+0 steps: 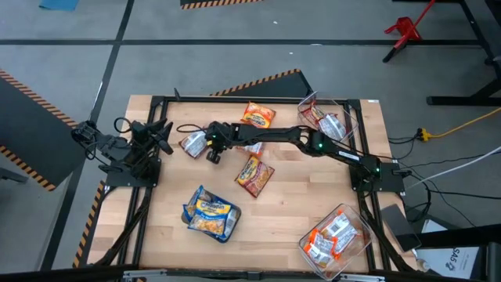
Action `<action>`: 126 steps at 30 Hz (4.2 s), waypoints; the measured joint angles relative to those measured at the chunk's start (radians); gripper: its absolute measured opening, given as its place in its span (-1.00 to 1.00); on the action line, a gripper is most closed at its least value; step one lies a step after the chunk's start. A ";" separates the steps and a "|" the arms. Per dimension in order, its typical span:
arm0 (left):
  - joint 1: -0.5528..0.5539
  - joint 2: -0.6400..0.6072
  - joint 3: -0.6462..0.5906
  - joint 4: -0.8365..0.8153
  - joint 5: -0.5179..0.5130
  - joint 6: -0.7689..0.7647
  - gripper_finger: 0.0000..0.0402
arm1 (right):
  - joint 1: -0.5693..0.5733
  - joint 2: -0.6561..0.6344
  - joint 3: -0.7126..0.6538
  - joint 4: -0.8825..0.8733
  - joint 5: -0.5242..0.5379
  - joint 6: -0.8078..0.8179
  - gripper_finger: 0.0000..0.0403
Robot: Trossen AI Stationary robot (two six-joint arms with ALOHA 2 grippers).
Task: Sort Maruchan noodles
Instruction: Put the red noodle pack into the top transparent bin
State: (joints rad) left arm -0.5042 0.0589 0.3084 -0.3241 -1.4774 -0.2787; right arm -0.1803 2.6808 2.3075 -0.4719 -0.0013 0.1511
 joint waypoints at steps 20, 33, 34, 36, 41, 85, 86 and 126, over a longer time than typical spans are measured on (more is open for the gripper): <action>0.000 0.000 0.000 0.000 0.003 -0.001 -0.30 | 0.021 -0.303 -0.002 -0.323 0.123 0.264 -1.00; 0.000 0.000 0.000 0.001 0.006 -0.002 -0.30 | 0.024 -0.510 -0.002 -0.777 0.406 0.366 -1.00; 0.000 0.000 0.000 0.000 0.006 -0.002 -0.30 | 0.024 -0.526 -0.002 -0.821 0.420 0.372 -1.00; 0.000 0.000 0.000 0.001 0.006 -0.002 -0.30 | 0.024 -0.562 -0.002 -0.912 0.447 0.390 -1.00; 0.000 0.000 0.000 0.001 0.006 -0.003 -0.30 | 0.023 -0.641 -0.016 -1.098 0.514 0.440 -1.00; 0.000 0.000 0.000 -0.006 0.023 -0.008 -0.30 | -0.304 -1.226 -0.960 -1.096 0.292 0.365 -1.00; 0.000 0.000 0.000 -0.006 0.023 -0.008 -0.30 | -0.304 -1.241 -0.955 -1.098 0.288 0.375 -1.00; 0.000 0.000 0.000 -0.042 -0.006 -0.035 -0.30 | -0.606 -1.215 -1.126 -0.912 0.237 0.210 -0.99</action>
State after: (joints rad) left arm -0.5045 0.0586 0.3080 -0.3661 -1.4837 -0.3141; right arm -0.7864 1.4661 1.1820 -1.3839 0.2355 0.3616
